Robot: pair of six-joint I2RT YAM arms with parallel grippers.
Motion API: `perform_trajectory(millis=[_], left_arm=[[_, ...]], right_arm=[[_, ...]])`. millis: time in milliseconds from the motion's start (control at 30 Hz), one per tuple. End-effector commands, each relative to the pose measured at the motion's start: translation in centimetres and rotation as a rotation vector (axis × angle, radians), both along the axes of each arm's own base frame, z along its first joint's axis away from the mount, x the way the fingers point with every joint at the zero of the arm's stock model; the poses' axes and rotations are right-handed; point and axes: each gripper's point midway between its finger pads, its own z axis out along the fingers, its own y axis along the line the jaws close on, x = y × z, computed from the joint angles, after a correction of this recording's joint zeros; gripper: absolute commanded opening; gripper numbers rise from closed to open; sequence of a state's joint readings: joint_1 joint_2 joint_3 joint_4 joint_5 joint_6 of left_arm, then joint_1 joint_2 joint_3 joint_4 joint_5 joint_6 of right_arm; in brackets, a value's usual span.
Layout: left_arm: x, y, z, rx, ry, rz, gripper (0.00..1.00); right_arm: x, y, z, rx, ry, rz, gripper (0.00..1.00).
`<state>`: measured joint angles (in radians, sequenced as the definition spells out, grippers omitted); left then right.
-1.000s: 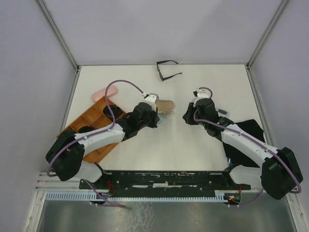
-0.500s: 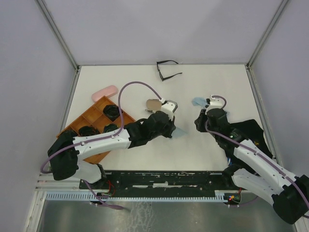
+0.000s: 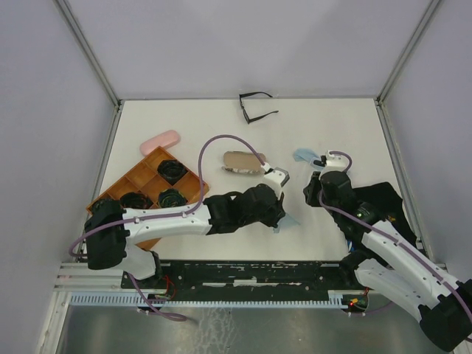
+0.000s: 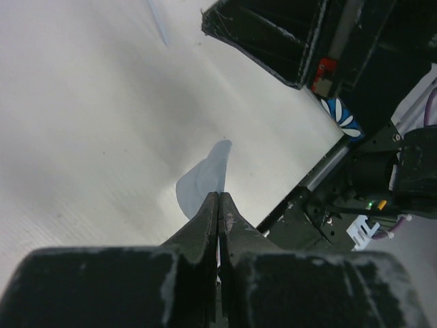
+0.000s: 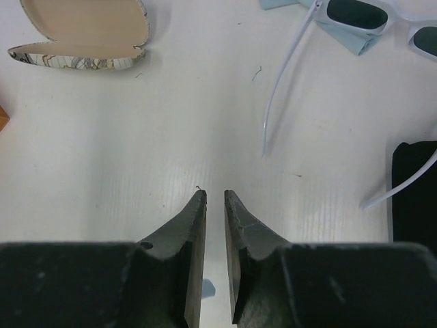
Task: Organize the sunglasses
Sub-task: Pick up the glasses cleaning cloth from the center of the board.
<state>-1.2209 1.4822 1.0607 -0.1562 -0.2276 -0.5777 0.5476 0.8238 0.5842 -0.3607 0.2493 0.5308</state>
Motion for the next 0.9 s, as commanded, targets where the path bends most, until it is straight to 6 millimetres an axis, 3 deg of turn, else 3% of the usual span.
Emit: perform_trajectory(millis=[0,133,333,867], left_arm=[[-2.6,-2.0,0.8,-0.068,0.076,-0.047,0.03],[-3.5,-2.0,-0.9,-0.079,0.112,-0.056,0.03],[-2.1,0.3,-4.0,-0.018,0.087,0.024,0.03],[3.9,3.6,-6.9,0.009,0.057,0.137,0.03]], right_arm=[[0.2,-0.5,0.5,0.007,-0.022,-0.032,0.24],[0.1,-0.3,0.1,0.016,-0.006,-0.031,0.24],[0.2,0.6,-0.8,0.036,0.032,-0.009,0.24],[0.0,1.9,-2.6,0.016,0.11,0.061,0.27]])
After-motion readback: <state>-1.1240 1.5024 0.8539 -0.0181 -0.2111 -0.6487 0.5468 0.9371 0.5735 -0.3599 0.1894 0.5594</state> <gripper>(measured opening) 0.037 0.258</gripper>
